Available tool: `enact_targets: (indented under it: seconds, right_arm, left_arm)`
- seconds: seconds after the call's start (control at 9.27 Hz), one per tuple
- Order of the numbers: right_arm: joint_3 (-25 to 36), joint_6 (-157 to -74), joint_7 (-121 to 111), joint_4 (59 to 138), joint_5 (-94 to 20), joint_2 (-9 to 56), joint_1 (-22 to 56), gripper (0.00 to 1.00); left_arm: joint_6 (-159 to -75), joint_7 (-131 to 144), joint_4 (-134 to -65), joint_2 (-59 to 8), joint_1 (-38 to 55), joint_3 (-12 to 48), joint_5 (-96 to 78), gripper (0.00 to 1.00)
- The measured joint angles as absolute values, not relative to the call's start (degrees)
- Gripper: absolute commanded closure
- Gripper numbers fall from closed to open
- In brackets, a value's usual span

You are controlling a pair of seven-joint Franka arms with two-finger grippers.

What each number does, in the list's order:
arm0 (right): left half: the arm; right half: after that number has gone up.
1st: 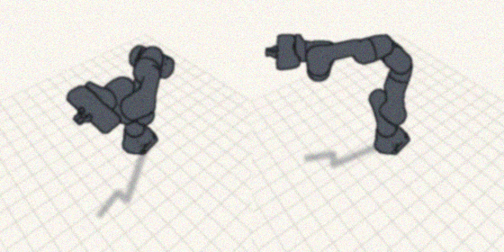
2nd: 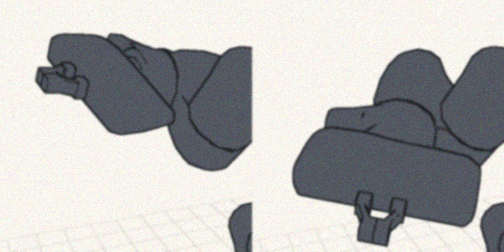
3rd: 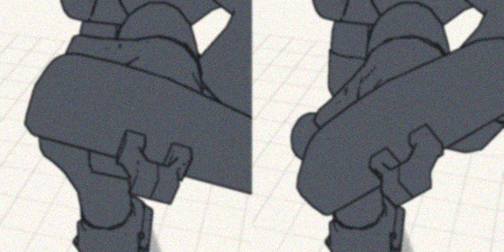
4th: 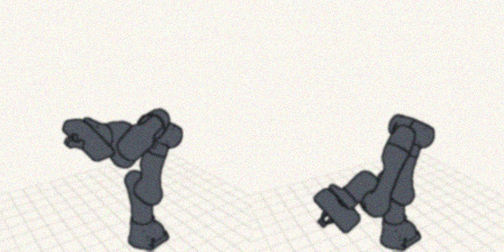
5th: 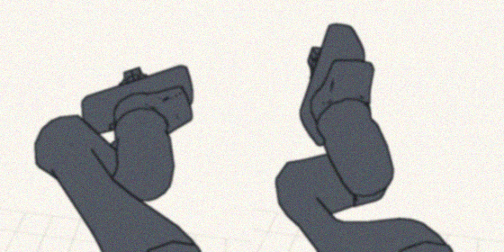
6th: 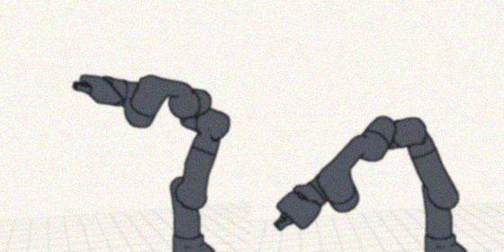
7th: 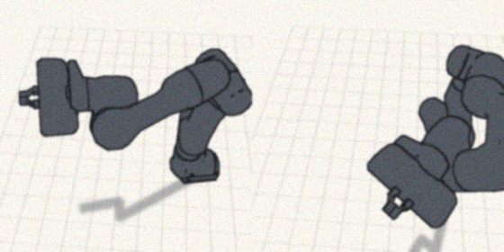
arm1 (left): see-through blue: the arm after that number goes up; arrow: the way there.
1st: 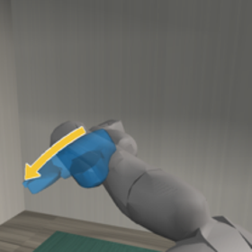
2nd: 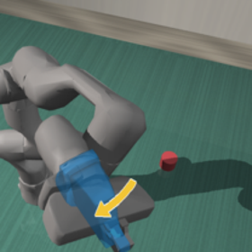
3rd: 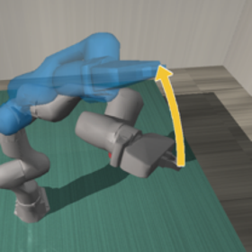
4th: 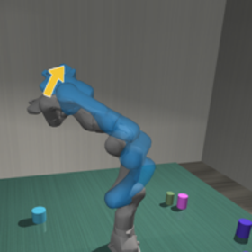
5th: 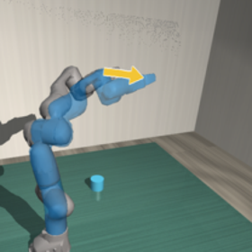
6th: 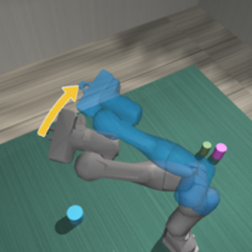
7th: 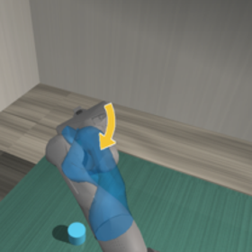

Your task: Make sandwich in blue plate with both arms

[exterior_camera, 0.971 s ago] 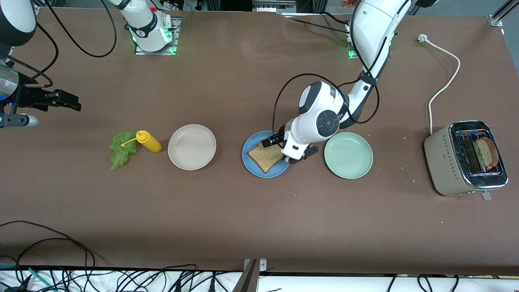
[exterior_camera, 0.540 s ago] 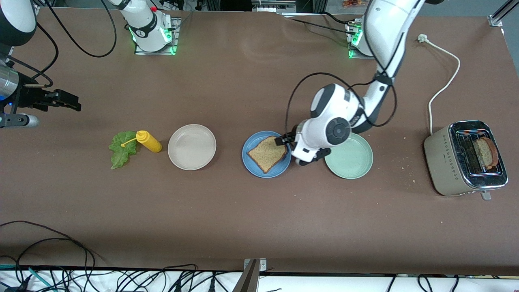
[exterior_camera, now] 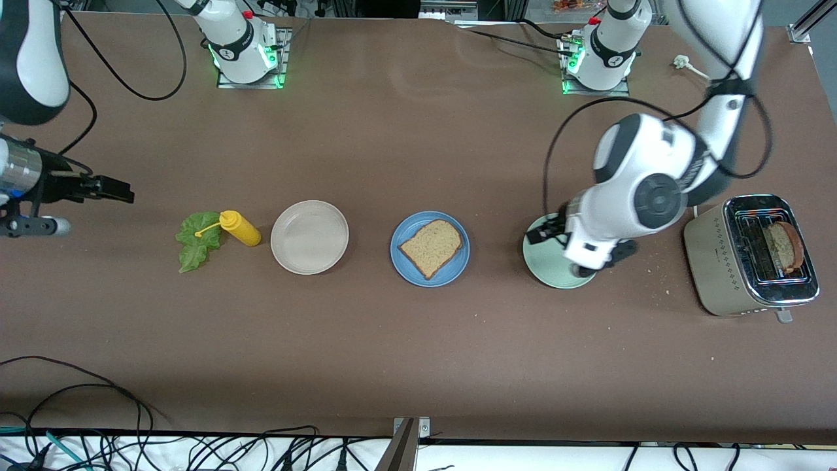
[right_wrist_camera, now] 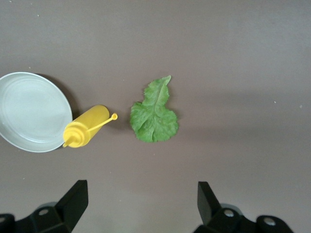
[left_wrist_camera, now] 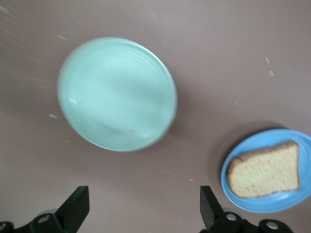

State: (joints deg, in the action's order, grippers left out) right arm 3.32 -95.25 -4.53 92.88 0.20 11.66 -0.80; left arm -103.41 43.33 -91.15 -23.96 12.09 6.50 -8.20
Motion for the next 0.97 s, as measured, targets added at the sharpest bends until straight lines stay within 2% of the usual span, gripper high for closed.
enact_targets:
  seconds: [0.32,0.97]
  right_arm:
    - [3.33,-103.08,-5.80,95.70,0.21,17.81,-1.39,0.00]
    - [3.39,-127.93,-10.08,111.71,0.21,23.68,-3.52,0.00]
  left_arm:
    - [-100.51,42.84,-91.23,-19.09,5.91,6.38,0.87,0.00]
    - [-99.12,29.33,-91.05,-12.91,-5.69,6.15,4.89,0.00]
